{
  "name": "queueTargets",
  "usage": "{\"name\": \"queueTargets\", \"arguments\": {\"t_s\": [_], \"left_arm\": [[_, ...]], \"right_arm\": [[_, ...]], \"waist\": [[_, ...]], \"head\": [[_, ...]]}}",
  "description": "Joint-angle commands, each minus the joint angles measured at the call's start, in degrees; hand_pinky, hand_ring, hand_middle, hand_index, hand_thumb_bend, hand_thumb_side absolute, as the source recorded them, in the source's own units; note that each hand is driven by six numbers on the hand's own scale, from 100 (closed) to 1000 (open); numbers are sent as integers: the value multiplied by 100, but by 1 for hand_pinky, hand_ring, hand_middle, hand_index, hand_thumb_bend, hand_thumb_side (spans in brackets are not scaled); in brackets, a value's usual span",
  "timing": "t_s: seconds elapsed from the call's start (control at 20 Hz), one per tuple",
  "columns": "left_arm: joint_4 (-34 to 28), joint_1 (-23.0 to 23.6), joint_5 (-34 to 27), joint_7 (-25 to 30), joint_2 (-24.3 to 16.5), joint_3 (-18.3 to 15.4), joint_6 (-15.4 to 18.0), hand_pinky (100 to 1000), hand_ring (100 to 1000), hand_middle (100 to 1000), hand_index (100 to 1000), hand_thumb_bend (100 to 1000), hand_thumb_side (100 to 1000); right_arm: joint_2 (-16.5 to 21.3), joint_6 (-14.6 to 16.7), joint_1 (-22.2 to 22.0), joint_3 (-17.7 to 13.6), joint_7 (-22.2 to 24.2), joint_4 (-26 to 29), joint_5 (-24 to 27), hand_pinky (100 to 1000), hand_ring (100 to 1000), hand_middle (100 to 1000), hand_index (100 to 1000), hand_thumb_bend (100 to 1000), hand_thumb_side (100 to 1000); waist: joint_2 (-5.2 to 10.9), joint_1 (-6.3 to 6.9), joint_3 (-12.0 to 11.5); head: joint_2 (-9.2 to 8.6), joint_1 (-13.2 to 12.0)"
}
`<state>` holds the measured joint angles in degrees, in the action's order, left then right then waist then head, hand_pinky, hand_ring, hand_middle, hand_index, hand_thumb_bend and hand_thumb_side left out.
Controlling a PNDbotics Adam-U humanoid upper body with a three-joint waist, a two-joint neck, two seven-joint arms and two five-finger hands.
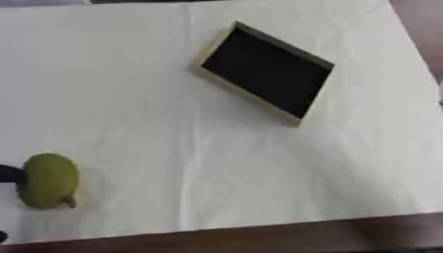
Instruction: Pick up objects on the table and place them in the box.
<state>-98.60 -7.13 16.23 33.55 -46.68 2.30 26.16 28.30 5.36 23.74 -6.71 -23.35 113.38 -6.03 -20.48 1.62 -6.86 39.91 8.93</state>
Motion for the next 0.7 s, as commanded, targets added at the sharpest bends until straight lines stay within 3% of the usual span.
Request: {"name": "queueTargets", "arguments": {"t_s": [0.05,0.25,0.4,0.6,0.7], "left_arm": [[-241,-39,69,-101,-80,-105,90,871,883,838,919,308,100],[-764,-5,0,-327,-204,-496,292,884,887,842,922,347,100],[-1188,10,29,-581,-300,-772,178,891,892,844,924,381,100],[-1341,-64,179,-826,-349,-747,-166,948,936,877,936,432,100],[-1220,-195,254,-837,-347,-640,-340,962,947,886,940,446,151]], "right_arm": [[85,3,82,-34,13,121,31,839,702,628,725,100,632],[102,-6,58,-54,-3,121,20,839,702,628,725,100,636],[98,-9,61,-44,6,121,18,839,702,628,726,100,635],[95,-4,60,-44,8,121,23,839,702,628,726,100,633],[89,-4,63,-40,13,121,28,840,702,628,726,100,633]], "waist": [[76,-12,24],[60,-1,-1],[71,23,-28],[96,31,3],[103,28,21]], "head": [[-75,-10],[-78,26],[-94,30],[-100,-4],[-99,-22]]}}
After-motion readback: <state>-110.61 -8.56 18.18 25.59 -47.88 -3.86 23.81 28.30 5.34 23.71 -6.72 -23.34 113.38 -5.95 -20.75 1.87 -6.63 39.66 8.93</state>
